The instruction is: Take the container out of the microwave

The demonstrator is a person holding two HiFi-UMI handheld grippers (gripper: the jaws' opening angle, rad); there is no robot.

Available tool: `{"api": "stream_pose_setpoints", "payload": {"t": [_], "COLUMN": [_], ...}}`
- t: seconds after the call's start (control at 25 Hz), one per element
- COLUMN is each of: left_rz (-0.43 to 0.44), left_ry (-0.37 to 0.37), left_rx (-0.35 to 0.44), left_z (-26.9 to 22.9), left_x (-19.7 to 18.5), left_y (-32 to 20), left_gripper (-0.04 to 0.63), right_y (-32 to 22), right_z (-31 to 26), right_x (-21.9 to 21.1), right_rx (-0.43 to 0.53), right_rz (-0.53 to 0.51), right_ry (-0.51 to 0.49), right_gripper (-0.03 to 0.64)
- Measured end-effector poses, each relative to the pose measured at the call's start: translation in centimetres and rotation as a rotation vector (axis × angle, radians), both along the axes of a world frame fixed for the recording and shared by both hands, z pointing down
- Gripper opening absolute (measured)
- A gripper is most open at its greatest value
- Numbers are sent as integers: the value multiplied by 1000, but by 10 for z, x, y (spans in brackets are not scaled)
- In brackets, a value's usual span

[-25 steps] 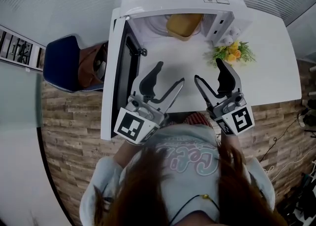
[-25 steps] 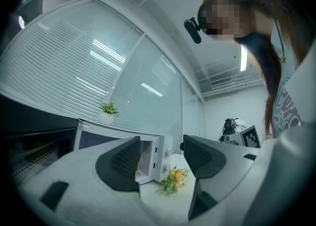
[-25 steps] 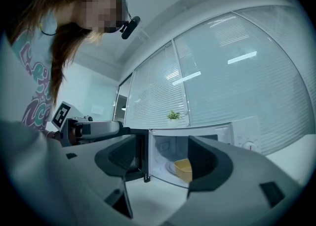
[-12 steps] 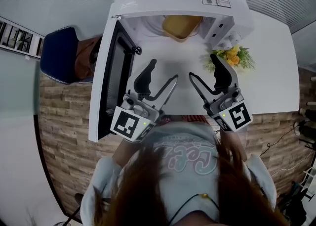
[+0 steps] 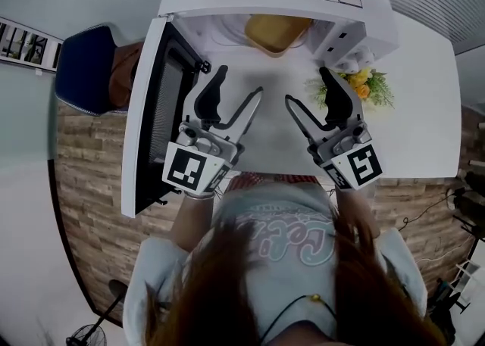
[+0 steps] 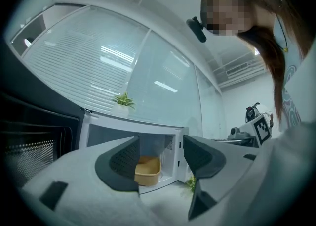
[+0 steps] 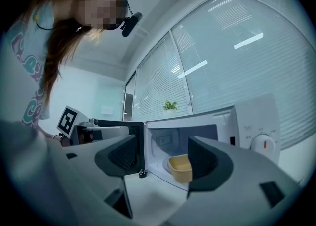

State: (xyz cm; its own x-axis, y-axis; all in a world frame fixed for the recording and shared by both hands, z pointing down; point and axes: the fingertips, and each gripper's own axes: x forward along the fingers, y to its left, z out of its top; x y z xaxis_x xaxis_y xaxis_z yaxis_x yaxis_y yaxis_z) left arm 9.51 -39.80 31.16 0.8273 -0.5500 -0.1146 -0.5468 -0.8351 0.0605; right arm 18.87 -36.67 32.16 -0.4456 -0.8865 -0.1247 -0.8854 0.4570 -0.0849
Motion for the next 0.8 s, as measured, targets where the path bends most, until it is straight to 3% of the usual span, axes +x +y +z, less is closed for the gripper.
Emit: {"api": "stream_pose_setpoints", "payload": {"t": [0.8], "left_rz": [-39], "left_ry": [-103], "left_rx": [-47], "left_z": [58], "left_x": [16], "left_y": [-63], "left_gripper": [256], "right_y": [-58], "right_z": [64], "right_x": [7], "right_rx": [-124], "right_rz": [73], "right_ry": [80], "right_gripper": [316]}}
